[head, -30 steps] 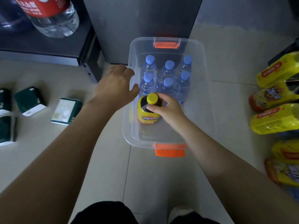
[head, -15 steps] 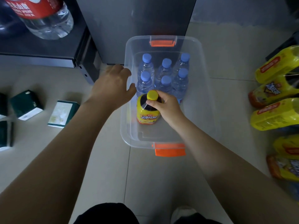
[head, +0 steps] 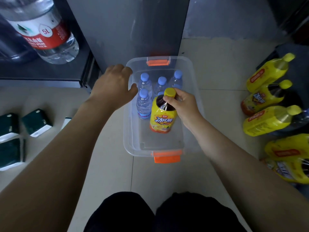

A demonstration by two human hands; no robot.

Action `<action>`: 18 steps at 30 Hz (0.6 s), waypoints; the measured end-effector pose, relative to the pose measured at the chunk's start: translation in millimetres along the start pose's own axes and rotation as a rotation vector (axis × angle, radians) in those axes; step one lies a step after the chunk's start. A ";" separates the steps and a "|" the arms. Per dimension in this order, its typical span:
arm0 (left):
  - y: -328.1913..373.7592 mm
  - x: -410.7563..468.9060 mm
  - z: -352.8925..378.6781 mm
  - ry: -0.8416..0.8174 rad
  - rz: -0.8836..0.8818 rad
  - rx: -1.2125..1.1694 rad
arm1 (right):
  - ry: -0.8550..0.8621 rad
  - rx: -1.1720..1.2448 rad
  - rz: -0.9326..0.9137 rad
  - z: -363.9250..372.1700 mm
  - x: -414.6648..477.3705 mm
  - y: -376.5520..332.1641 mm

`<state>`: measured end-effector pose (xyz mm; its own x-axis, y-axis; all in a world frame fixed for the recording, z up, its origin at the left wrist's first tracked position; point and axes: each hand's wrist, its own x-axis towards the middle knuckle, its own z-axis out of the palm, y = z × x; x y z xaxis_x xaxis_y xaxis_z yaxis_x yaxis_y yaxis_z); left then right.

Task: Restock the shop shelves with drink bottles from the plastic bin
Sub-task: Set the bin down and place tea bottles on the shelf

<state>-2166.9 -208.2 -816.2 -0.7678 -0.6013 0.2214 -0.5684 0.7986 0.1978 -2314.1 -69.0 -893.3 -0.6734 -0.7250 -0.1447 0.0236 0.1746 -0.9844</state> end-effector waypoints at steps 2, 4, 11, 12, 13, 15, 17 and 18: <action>13.4 6.7 -27.3 0.010 0.010 -0.009 | 0.020 0.025 -0.008 -10.5 -5.7 -33.7; 28.4 15.3 -60.3 0.008 0.035 -0.017 | 0.028 0.049 -0.011 -24.2 -13.4 -74.6; 94.7 62.9 -215.2 -0.014 0.103 -0.035 | 0.113 0.089 -0.058 -80.2 -50.9 -255.2; 105.7 70.1 -242.0 -0.019 0.120 -0.042 | 0.131 0.090 -0.063 -89.4 -57.7 -284.4; 116.0 77.4 -268.8 -0.026 0.140 -0.047 | 0.146 0.089 -0.069 -99.0 -65.0 -314.2; 136.7 90.9 -323.8 -0.032 0.176 -0.059 | 0.186 0.080 -0.083 -117.3 -82.5 -374.6; 157.2 102.9 -379.2 -0.012 0.202 -0.080 | 0.232 0.086 -0.096 -134.2 -101.2 -436.5; 167.0 108.3 -405.3 -0.010 0.221 -0.087 | 0.255 0.090 -0.105 -141.9 -111.3 -467.7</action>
<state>-2225.2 -150.5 -372.2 -0.8738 -0.4118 0.2587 -0.3593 0.9051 0.2272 -2355.0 24.6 -402.5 -0.8393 -0.5432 -0.0233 0.0021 0.0396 -0.9992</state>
